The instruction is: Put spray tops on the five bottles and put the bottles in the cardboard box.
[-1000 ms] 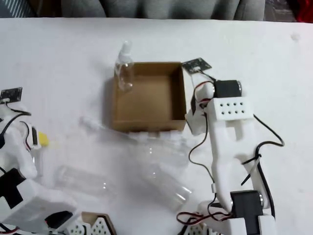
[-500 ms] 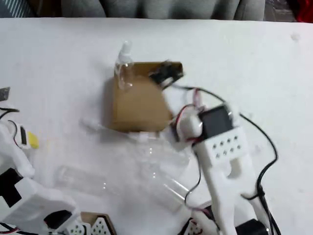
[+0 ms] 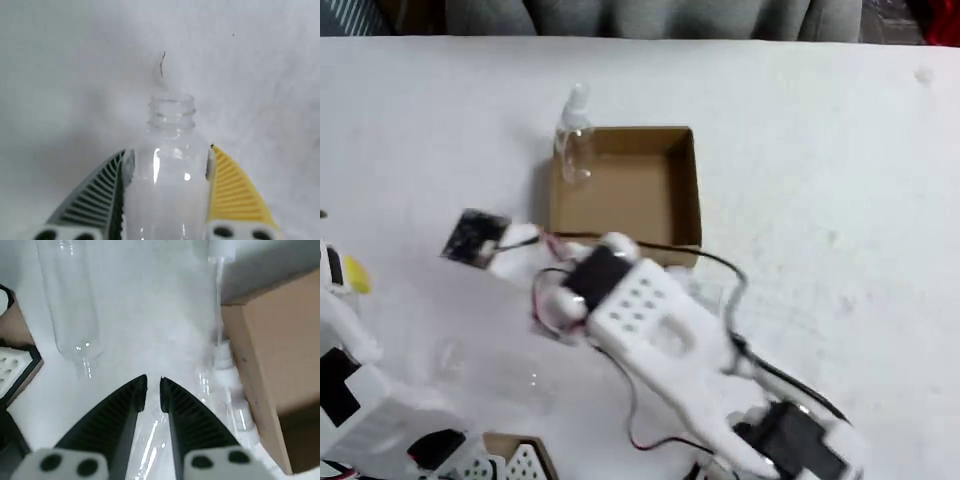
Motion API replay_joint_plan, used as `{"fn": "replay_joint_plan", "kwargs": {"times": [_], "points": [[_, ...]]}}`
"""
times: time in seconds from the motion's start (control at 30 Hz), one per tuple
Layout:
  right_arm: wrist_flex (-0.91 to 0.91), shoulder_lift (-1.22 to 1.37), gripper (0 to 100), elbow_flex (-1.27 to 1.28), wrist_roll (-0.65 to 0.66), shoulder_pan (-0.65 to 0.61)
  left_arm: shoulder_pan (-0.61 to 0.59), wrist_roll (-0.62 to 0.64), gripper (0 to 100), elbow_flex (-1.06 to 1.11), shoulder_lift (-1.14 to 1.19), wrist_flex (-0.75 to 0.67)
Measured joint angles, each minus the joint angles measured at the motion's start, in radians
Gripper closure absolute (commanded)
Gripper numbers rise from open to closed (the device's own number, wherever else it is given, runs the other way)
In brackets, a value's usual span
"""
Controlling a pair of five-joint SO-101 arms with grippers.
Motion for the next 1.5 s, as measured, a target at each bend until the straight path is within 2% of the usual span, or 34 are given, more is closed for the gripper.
{"fn": "replay_joint_plan", "kwargs": {"times": [0.1,0.27,0.37,0.67,1.07,1.4,1.5], "points": [[-0.025,0.114,95.7,-0.081,0.0,0.002,0.0,0.0,98,-0.025,0.0,0.005],[-0.026,0.269,85.2,-0.216,-0.002,0.002,0.0,0.003,98,-0.061,0.002,0.008],[-0.035,0.354,84.4,-0.276,-0.002,-0.008,-0.005,0.031,98,-0.081,0.002,0.008],[-0.038,0.568,84.4,-0.471,-0.002,-0.061,-0.009,0.044,98,-0.11,0.002,0.008],[-0.044,0.804,84.3,-0.756,-0.002,0.0,-0.011,0.049,98,-0.11,0.002,0.008],[-0.044,1.019,84.8,-0.957,0.071,0.002,-0.011,0.049,98,-0.11,0.002,0.008],[-0.044,1.057,92.6,-0.996,0.075,0.002,-0.011,0.049,98,-0.11,0.002,0.008]]}}
